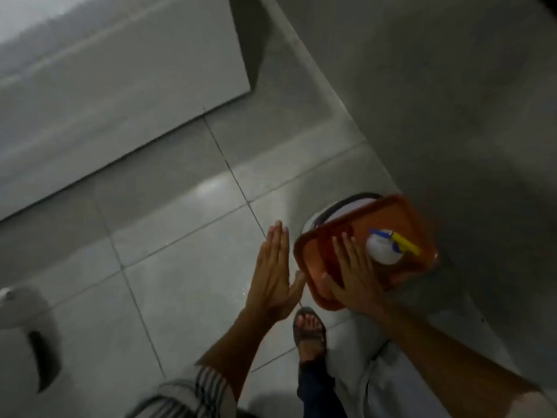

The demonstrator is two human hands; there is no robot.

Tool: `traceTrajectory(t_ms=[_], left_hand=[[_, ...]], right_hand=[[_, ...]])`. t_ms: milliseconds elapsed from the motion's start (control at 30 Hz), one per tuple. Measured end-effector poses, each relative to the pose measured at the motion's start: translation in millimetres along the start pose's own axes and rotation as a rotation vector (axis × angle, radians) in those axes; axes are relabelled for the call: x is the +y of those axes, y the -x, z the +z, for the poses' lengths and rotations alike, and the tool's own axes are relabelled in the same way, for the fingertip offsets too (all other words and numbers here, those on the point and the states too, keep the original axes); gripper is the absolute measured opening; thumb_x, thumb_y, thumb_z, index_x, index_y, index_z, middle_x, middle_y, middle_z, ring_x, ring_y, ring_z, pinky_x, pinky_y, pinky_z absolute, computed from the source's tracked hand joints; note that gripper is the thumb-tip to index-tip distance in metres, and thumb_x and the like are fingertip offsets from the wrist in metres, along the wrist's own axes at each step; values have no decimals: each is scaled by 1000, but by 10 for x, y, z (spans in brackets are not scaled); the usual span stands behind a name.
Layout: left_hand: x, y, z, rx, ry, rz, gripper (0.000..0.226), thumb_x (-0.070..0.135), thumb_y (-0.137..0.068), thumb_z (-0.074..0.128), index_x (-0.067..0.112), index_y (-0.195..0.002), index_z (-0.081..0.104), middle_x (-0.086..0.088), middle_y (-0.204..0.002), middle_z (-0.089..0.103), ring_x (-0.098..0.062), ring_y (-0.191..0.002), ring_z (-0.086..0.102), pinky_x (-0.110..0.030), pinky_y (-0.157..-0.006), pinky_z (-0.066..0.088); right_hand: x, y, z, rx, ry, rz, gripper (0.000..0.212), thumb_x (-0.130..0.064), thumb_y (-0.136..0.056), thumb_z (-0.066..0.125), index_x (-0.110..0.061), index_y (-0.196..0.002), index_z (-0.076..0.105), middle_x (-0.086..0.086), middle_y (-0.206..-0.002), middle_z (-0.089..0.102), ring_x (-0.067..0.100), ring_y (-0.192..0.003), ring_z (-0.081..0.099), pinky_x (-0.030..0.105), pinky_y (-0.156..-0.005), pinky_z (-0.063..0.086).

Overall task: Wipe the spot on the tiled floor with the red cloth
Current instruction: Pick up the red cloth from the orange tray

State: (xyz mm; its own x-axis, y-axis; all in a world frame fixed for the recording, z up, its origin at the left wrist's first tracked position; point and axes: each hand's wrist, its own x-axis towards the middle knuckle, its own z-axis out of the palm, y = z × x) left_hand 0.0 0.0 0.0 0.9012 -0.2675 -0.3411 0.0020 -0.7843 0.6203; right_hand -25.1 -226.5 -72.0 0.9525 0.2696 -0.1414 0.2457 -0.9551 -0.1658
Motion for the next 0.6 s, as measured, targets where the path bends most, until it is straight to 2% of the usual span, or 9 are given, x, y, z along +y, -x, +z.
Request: traceTrajectory(t_ms=[67,133,200,267,367,433,500,533,600], left_hand=[[-136,-78,498,-77,26,-21,96,69,-100,24,17,-173,-10,-6,-184,-18,-18,-172,-17,-49,-142,3],[-309,-152,932,-99,3,-14,97,67,-101,27,13,-175,-6,-7,-185,-13,-19,-173,-14,-50,-142,5],[-451,-220,1297,-74,-4,10,96,64,-102,27,11,-175,-4,-9,-186,-10,-20,-174,-11,-50,-142,7],[-577,-274,1521,-56,-37,20,94,63,-103,26,11,-176,-3,-10,-186,-11,-21,-174,-10,-50,-142,7],[-726,-289,1744,-84,-107,13,96,70,-103,15,8,-176,0,-11,-186,-9,-23,-174,-10,-49,-142,2],[-790,-280,1809,-84,-132,23,101,74,-101,8,6,-175,1,-13,-186,-9,-24,-174,-11,-43,-142,-7],[-854,-279,1855,-67,-158,42,100,71,-102,14,4,-175,4,-14,-186,-6,-26,-174,-9,-39,-140,-12],[-870,-283,1861,-57,-160,47,98,68,-103,19,4,-175,5,-14,-186,-5,-27,-174,-8,-40,-140,-12],[-882,-289,1859,-43,-133,72,95,62,-102,27,4,-175,6,-14,-186,-4,-27,-174,-7,-45,-142,-7]], right_hand=[[92,-54,410,-86,-76,132,89,-63,-109,30,-4,-175,24,24,-182,21,46,-168,29,69,-132,34],[160,-120,808,-165,-80,198,93,-64,-106,39,-8,-176,21,25,-184,19,44,-170,23,68,-135,29],[192,-127,1153,-132,-18,169,96,-67,-105,40,-11,-178,12,25,-185,12,44,-172,17,63,-139,20],[232,-133,1322,-77,29,164,95,-73,-107,28,-15,-179,5,23,-186,5,44,-173,11,61,-139,14],[209,-161,1487,-29,27,247,91,-76,-108,21,-21,-179,3,19,-188,2,44,-173,7,60,-139,9],[197,-174,1503,-15,11,258,83,-71,-112,21,-24,-179,7,17,-188,6,44,-173,11,59,-139,13],[218,-179,1483,-7,-39,244,74,-64,-115,15,-25,-178,13,14,-188,12,43,-172,16,59,-137,18],[225,-181,1452,2,-78,243,70,-60,-117,16,-26,-178,17,12,-188,15,42,-172,17,58,-137,19],[235,-184,1379,52,-214,275,60,-49,-119,28,-27,-174,29,7,-186,24,38,-172,21,55,-136,19]])
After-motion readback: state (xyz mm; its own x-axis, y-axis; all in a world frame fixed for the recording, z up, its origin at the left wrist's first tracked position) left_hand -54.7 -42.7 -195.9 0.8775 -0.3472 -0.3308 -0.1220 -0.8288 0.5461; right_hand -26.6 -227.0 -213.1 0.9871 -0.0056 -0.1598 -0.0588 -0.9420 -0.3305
